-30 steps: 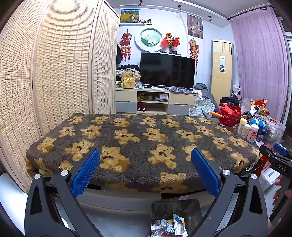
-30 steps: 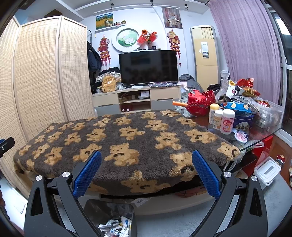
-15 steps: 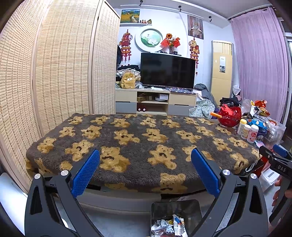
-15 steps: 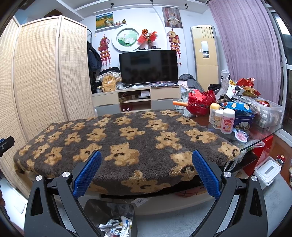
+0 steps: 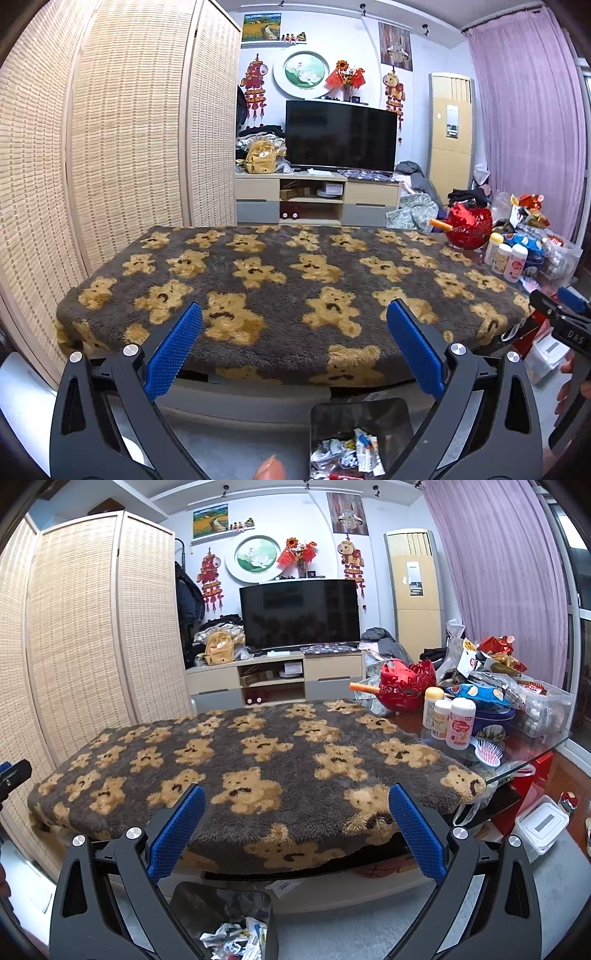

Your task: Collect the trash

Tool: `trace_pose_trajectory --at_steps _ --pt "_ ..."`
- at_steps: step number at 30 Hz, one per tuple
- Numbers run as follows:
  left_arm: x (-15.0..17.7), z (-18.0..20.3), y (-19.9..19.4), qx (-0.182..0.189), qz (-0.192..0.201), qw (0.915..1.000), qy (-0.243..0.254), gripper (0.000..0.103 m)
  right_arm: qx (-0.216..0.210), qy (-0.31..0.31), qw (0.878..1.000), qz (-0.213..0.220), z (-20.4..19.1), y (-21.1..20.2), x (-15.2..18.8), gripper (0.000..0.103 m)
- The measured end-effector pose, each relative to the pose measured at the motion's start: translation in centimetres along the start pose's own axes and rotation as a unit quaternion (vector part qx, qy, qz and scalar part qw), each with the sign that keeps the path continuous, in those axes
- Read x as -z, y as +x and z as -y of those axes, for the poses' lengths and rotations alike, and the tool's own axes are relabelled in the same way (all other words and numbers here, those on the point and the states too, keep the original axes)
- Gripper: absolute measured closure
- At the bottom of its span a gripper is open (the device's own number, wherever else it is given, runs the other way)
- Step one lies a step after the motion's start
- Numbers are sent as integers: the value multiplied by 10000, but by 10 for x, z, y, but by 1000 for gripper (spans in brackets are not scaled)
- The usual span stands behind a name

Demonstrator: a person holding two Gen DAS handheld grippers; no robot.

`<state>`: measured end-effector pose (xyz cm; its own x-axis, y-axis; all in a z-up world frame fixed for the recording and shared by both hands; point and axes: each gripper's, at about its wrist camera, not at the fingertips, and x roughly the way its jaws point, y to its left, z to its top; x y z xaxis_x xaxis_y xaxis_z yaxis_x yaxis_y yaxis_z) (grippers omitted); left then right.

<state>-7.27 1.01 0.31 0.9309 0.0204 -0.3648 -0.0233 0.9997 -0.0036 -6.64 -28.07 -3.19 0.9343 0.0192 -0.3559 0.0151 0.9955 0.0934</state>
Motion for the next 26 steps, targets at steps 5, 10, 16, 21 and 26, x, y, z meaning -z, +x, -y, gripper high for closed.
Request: trace_pose_trajectory --at_steps 5,10,16,21,26 --pt "0 5 -3 -118 104 9998 105 8 22 12 10000 -44 2 1 -1 3" --pt "0 3 -5 -84 133 9999 34 8 17 4 10000 -47 2 2 -1 3" --pt "-1 4 -5 -106 145 9998 63 8 21 1 10000 -50 2 2 -1 3" --pt "1 2 -2 -61 60 9999 83 8 13 -15 10000 -79 2 3 0 3" --pt "0 -3 0 110 1 9999 -82 8 9 -51 9999 -91 0 3 2 3"
